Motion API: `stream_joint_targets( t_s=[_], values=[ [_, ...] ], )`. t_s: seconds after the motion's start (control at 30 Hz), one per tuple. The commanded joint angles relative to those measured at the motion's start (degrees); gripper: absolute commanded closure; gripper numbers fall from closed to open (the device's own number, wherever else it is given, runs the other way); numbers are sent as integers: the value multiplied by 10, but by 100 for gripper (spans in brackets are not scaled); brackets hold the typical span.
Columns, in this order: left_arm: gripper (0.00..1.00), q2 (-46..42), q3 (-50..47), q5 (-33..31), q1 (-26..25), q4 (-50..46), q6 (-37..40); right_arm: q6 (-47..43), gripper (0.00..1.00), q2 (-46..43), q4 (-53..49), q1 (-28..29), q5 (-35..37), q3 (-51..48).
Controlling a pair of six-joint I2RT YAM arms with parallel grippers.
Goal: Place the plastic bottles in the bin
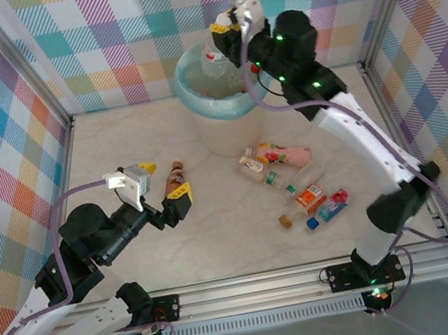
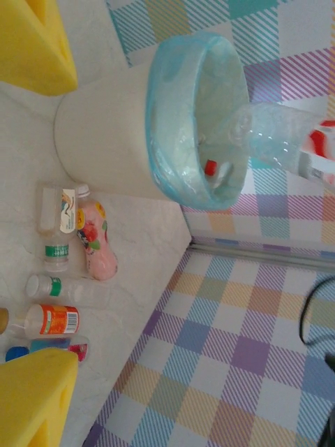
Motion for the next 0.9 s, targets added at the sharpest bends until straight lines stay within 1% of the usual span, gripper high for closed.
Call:
stream_joint_targets(
  t_s=[0.0, 0.17, 0.27, 0.4, 0.57, 0.63, 0.73, 0.87],
  values=[
    [7, 2, -4, -14, -4, -12, -14, -68, 72, 50, -29, -3, 66, 56],
    [8, 3, -12, -15, -4, -8, -28, -72, 69, 112, -78, -10, 76, 93],
    [7, 2, -15, -13, -3, -5, -31, -72, 67, 144, -109, -16, 95, 112],
    [8, 2, -17, -13, -3, -10, -33, -52, 65, 172, -139, -34, 102, 114],
    [8, 3, -19, -11, -4, -14, -37, 0, 65, 186, -168, -50, 62, 109],
    [8, 3, -18, -13, -3, -17, -37, 22, 65, 182, -170, -52, 35, 105],
    [8, 2, -15, -13, -4, -21, -38, 39, 66, 174, -158, -52, 2, 105],
    [8, 1, -15, -13, -3, -19, -40, 42, 65, 181, -156, -52, -18, 128]
  ],
)
